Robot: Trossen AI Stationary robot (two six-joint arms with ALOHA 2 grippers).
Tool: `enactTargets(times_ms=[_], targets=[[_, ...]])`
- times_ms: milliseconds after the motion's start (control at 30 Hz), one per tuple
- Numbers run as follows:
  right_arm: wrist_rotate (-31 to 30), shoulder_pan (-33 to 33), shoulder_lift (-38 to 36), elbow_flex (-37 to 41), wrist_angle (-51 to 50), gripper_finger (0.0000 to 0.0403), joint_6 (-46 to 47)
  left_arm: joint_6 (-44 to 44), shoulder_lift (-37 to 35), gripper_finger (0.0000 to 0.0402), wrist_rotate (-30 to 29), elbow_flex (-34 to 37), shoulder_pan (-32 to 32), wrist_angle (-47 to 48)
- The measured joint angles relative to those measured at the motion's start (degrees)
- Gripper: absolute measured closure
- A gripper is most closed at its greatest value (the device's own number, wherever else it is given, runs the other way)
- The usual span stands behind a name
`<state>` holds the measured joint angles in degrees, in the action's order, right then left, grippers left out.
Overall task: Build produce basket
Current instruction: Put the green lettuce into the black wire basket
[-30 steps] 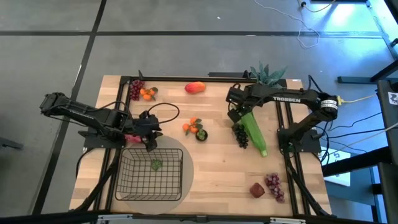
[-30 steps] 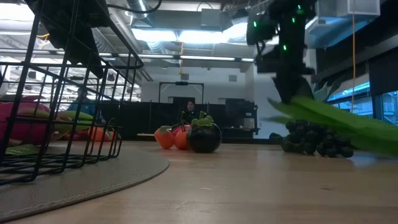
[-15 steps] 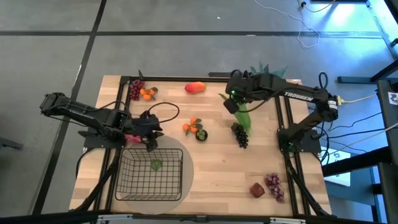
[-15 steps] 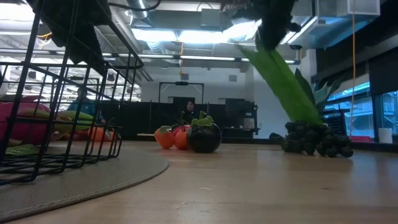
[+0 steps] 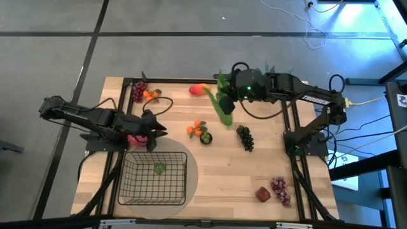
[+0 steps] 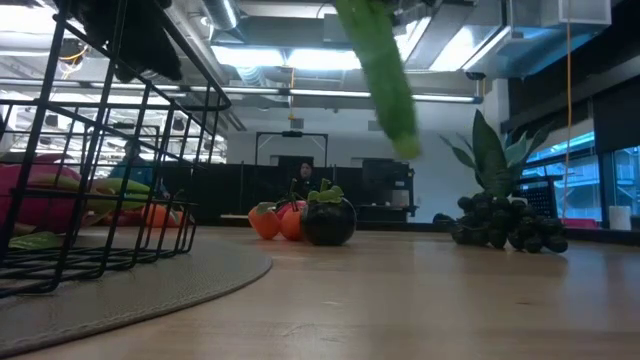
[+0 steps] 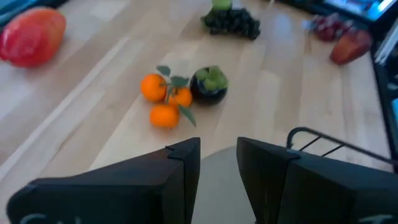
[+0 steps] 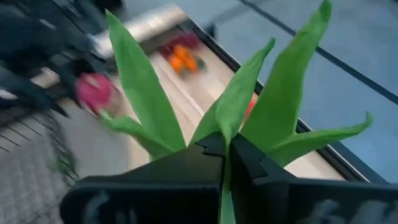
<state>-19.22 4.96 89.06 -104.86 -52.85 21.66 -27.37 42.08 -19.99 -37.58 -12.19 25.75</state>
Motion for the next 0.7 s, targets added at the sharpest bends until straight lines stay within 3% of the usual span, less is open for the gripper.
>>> enactTargets(times_ms=[167,400,700], targets=[[4.66,-1.24,0.09,-0.02,12.42,0.0403,-2.59,1.54,-5.99,0.0308,-0.08,-0.07,-0.68,0.22],[6.48,-3.12,2.23,-0.09,26.58,0.0403,-4.23,2.53,-12.62,0.0308,-0.13,-0.07,-1.11,0.44],[21.89,-4.37,8.85,-0.07,41.15,0.0403,-2.28,11.39,-17.15,0.0308,-0.31,-0.07,-1.11,2.13]])
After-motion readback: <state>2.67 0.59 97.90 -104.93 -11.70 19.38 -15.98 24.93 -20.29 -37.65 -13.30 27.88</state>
